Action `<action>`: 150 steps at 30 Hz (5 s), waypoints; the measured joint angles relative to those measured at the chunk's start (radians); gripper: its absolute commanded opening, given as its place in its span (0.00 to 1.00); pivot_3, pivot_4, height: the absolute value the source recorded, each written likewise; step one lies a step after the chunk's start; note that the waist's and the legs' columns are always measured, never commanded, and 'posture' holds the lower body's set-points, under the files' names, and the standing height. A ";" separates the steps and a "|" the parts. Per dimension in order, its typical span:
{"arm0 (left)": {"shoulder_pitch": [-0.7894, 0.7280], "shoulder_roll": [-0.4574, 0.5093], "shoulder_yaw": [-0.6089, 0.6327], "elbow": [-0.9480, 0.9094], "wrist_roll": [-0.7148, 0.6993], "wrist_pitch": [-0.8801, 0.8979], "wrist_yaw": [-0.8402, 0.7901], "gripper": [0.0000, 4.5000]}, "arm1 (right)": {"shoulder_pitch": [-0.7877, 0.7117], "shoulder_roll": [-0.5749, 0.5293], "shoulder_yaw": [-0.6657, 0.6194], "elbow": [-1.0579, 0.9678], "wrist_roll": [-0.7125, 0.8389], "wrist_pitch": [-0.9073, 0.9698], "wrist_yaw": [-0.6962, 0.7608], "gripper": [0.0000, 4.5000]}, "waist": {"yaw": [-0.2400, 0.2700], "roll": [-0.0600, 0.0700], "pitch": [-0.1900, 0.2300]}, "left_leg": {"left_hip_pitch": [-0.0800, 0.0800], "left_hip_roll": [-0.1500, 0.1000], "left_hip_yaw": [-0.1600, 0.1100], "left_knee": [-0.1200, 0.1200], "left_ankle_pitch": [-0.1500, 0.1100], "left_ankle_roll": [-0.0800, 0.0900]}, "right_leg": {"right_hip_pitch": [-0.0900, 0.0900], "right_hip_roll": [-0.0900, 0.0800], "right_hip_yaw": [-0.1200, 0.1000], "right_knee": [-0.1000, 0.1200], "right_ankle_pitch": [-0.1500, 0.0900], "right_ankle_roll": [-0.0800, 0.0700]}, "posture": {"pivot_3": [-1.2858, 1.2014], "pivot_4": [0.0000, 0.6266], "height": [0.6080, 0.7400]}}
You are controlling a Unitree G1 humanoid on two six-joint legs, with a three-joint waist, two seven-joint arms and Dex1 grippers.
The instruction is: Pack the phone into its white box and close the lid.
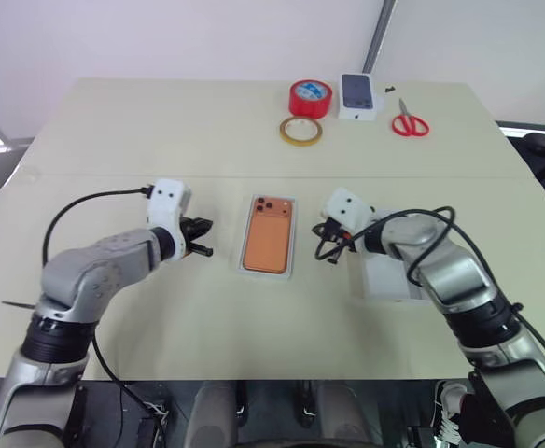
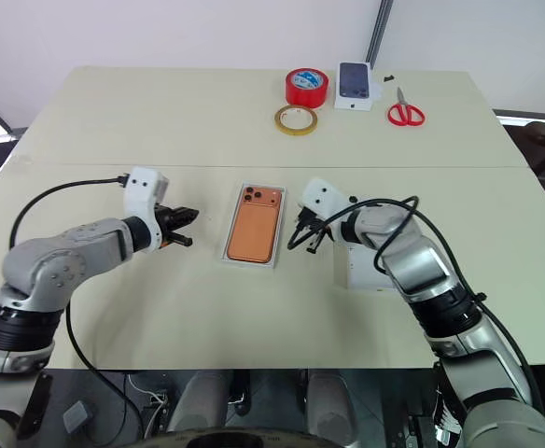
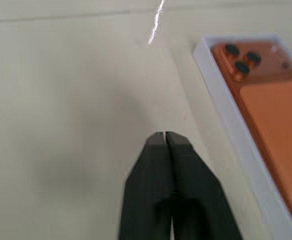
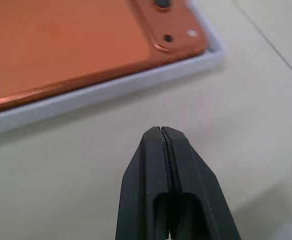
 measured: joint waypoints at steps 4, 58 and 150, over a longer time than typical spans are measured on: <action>-0.053 -0.081 -0.082 0.071 0.123 -0.022 -0.065 0.00 | -0.051 0.062 0.072 0.056 -0.069 0.014 -0.051 0.00 | -0.003 0.000 0.000 | 0.000 0.000 0.000 0.001 0.001 0.002 | 0.000 0.001 0.000 0.001 0.000 0.000 | 0.52 0.24 1.00; -0.245 -0.546 -0.322 0.203 0.412 0.119 -0.494 0.00 | 0.428 -0.466 -0.347 -0.295 0.036 0.141 0.161 0.00 | 0.043 0.001 0.000 | -0.003 -0.001 -0.003 0.016 -0.004 0.012 | 0.005 0.001 -0.001 0.003 -0.001 0.003 | 0.52 0.24 1.00; 0.233 -0.020 0.036 -0.043 0.458 -0.571 -0.785 0.00 | -0.181 -0.248 0.063 -0.298 1.566 0.545 -1.060 0.88 | 0.018 0.006 -0.001 | -0.005 0.002 0.000 0.016 -0.005 0.013 | 0.002 -0.002 0.001 0.003 -0.001 0.002 | 0.52 0.24 1.00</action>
